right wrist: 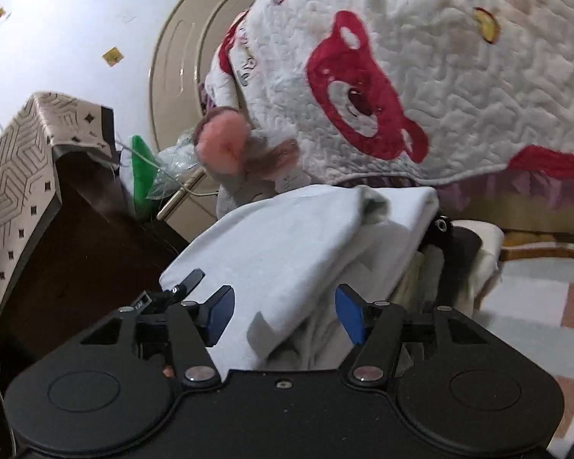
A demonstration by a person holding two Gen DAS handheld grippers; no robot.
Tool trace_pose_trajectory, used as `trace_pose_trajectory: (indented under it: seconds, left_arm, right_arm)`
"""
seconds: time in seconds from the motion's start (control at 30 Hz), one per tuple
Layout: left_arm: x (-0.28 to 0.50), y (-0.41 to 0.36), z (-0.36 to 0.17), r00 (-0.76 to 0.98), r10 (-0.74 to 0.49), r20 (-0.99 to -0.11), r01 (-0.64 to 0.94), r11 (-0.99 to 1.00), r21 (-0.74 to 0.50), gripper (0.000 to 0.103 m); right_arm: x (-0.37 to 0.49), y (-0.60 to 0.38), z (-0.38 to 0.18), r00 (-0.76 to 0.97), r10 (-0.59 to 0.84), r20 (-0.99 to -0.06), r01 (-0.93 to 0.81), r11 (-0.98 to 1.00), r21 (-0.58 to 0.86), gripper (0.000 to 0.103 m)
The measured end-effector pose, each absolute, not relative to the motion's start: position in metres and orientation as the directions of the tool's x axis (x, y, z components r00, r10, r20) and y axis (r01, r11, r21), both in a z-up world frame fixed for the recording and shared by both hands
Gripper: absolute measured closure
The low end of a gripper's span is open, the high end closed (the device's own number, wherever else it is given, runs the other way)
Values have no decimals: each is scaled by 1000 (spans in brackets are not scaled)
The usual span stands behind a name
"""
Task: Fold clothes
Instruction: 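Lift the folded shirt with both grippers and carry it to the clothes stack, then lower the folded shirt onto the stack and open both grippers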
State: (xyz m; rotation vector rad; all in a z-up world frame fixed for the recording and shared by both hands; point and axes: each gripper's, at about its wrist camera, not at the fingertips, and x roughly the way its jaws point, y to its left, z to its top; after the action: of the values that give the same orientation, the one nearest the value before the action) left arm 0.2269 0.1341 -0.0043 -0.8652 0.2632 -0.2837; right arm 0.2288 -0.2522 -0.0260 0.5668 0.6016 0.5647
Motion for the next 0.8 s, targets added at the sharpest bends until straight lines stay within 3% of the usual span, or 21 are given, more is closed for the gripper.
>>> trace_pose_trajectory:
  seconds: [0.07,0.13,0.23,0.3,0.37,0.4,0.43,0.5,0.53,0.67,0.73,0.8]
  left_arm:
    - [213,141,3,972,-212,-102,55,628,-776,48]
    - [219,141,15,967,-208,-147,36,683,-730,48]
    - [243,136,18,910,-321,-264,40,700,-713,49]
    - [255,132,17,886,-372,-276,69,694,-717,50]
    - [262,127,19,886,-392,-248,116,706,-699,74]
    - [259,123,24,903,-378,-204,163,741,-652,80]
    - [256,120,29,914,-375,-153,211,763,-612,81]
    - [248,122,33,905,-425,-11,334,726,-601,82]
    - [245,124,34,897,-441,38,375,712,-593,81]
    - [251,143,17,913,-401,-76,274,740,-614,79]
    - [254,152,9,916,-379,-133,222,753,-619,79]
    - [256,160,1,909,-352,-222,155,781,-604,76]
  right_arm:
    - [236,-238,-29,692,603,-398,-323,751,576,39]
    - [250,-231,-34,704,578,-413,-303,770,561,35]
    - [271,-222,-42,721,542,-432,-271,794,544,31]
    - [280,-224,-47,725,538,-430,-237,781,577,26]
    - [290,-226,-51,729,533,-429,-207,769,605,22]
    - [291,-224,-49,733,532,-423,-216,772,597,29]
    - [291,-221,-43,736,545,-401,-250,770,587,58]
    - [291,-216,-31,743,568,-355,-319,766,558,78]
    - [287,-214,-20,756,568,-326,-355,773,526,80]
    - [276,-206,21,789,577,-211,-474,790,389,81]
    - [288,-207,17,770,582,-262,-449,786,425,70]
    - [298,-204,1,751,530,-394,-371,832,413,68]
